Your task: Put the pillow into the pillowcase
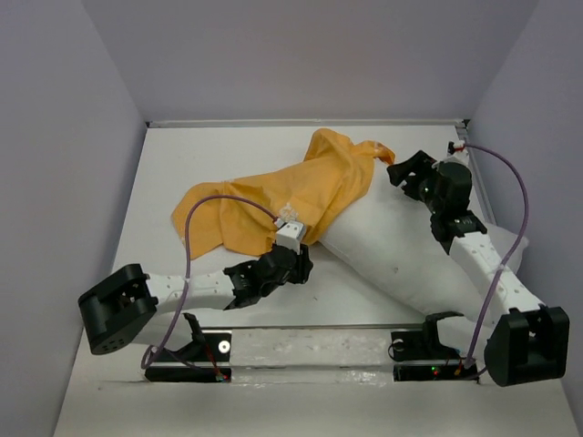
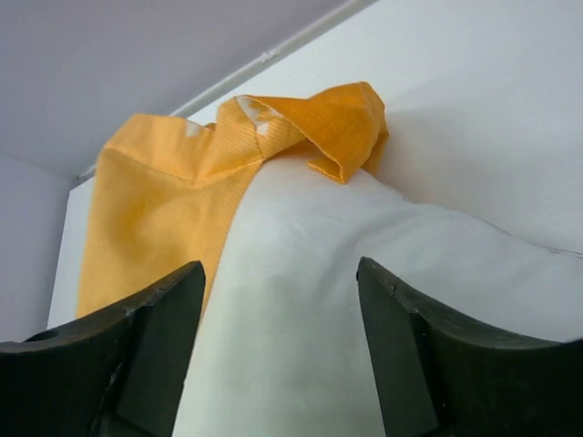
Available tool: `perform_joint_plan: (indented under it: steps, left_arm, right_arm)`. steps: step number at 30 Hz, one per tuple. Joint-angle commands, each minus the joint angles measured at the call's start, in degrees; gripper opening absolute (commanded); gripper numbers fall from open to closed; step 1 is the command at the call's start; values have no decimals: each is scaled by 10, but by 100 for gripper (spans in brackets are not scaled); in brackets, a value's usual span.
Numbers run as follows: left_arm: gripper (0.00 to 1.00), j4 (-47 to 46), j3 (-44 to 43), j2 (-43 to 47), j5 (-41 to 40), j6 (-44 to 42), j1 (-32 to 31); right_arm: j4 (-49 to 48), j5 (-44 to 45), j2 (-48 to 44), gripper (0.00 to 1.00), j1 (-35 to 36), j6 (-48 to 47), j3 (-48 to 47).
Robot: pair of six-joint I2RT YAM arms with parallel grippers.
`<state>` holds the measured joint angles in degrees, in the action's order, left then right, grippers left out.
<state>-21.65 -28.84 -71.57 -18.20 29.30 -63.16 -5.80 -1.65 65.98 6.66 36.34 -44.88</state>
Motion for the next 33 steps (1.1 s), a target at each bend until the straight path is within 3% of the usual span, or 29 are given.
perform_joint_plan:
  steps: [1, 6, 7, 10, 15, 21, 23, 27, 31, 33]
  left_arm:
    - [50, -129, 5, -57, 6, 23, 44]
    - [57, -210, -12, -129, 63, 38, 126]
    - [58, -213, -29, -158, 81, 51, 144]
    - [66, -222, -48, -196, 49, 74, 149]
    - [72, -313, -29, -194, 39, 77, 150]
    - [66, -300, 10, -131, 7, 39, 122]
    - [74, -297, 24, -108, -4, 31, 112]
    - [80, -278, -8, -123, -4, 7, 111]
    - [75, -270, -59, -163, 25, -18, 111]
    - [51, -265, -74, -165, 22, -28, 111]
  right_arm:
    - [56, -48, -73, 75, -5, -53, -42]
    - [152, -32, -96, 71, 116, -122, -55]
    - [163, -13, -100, 65, 138, -136, -49]
    - [168, -5, -94, 63, 207, -150, -36]
    - [192, 45, -49, 72, 279, -164, -37]
    - [264, 138, -45, 76, 349, -176, -49]
    - [309, 184, -36, 78, 356, -185, -57]
    - [334, 235, 4, 83, 363, -193, -67]
    - [338, 212, 68, 84, 369, -204, -82]
    - [322, 202, 106, 76, 369, -217, -93]
